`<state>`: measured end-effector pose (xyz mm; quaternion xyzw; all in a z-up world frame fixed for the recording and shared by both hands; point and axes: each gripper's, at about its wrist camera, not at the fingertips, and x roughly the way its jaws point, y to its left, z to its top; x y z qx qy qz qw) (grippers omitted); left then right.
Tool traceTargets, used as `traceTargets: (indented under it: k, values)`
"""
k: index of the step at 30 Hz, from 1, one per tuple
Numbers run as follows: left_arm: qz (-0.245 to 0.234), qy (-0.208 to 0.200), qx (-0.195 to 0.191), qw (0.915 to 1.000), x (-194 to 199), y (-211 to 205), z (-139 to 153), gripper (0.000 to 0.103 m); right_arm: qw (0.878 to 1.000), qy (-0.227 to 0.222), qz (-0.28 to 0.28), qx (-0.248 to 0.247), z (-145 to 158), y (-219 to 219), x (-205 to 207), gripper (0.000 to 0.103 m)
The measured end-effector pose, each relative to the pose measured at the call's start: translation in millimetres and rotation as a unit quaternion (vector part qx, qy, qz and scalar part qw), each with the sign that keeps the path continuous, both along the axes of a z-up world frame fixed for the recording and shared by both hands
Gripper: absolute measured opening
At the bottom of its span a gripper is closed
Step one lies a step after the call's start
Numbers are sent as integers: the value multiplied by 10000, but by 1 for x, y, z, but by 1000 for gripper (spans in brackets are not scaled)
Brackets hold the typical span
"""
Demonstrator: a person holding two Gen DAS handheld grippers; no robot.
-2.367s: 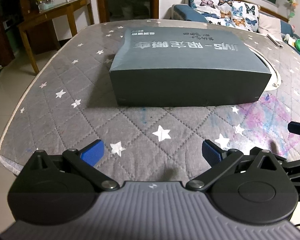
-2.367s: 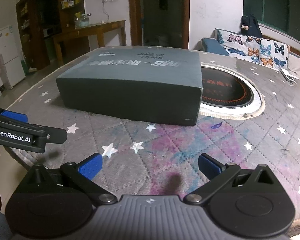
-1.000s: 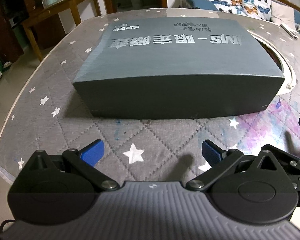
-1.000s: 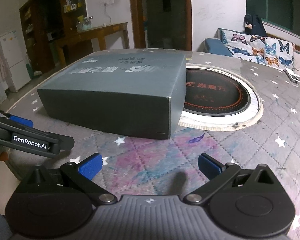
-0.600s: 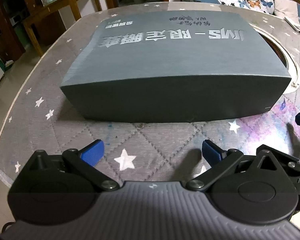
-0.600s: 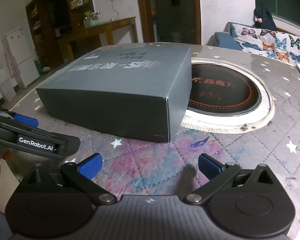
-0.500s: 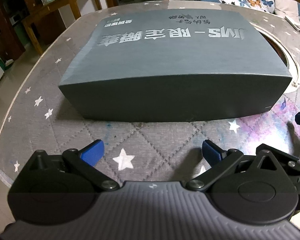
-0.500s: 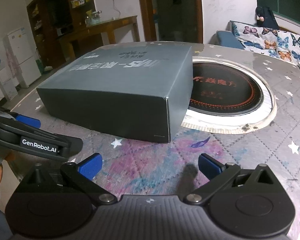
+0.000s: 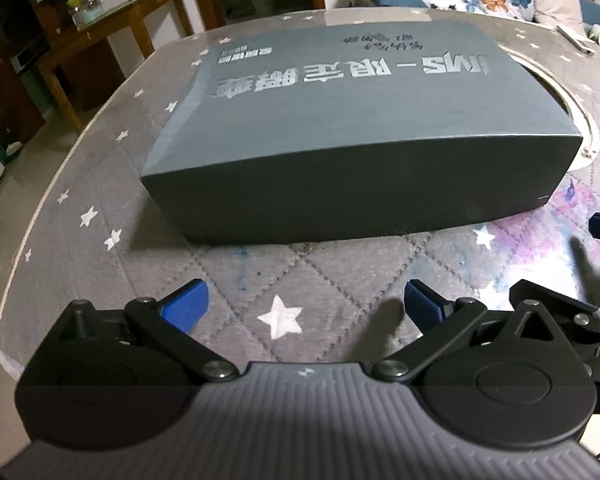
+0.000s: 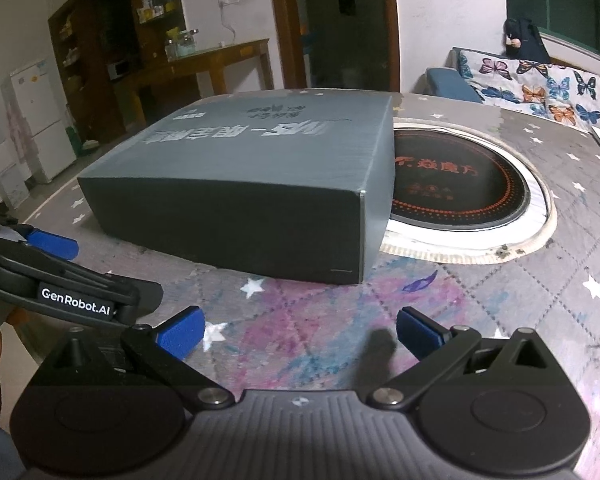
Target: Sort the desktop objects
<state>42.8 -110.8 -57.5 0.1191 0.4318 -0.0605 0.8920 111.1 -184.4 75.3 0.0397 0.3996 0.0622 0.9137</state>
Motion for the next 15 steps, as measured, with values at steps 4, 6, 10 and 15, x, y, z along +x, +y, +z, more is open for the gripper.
traceTargets:
  k: [4,6,10,15]
  values:
    - [-59,25,-79,9999,1,9,0,103,9999,-73,-88,-83,12,21,-6,103]
    - [-90,12,-132,9999,1,14,1,103,9998,-95,-154,-99,13,26,-6,103]
    - [-105,-7,-244,9996,2,23,3,103,9996,-97,-214,-167,16,38,-6,103]
    - [-69,-44,-255,9996,3,34,5,103,9993,-108,-258,-257,19,52,-5,103]
